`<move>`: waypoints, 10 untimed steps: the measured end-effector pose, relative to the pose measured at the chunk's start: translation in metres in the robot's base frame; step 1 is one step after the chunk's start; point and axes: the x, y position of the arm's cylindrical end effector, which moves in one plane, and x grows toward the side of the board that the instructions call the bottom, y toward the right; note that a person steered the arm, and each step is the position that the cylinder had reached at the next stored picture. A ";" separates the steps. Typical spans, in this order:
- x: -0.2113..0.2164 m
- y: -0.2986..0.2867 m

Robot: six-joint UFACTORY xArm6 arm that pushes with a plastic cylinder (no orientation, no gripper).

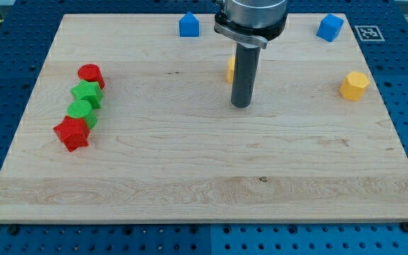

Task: Push your arm below the yellow hexagon

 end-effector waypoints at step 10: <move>0.101 0.214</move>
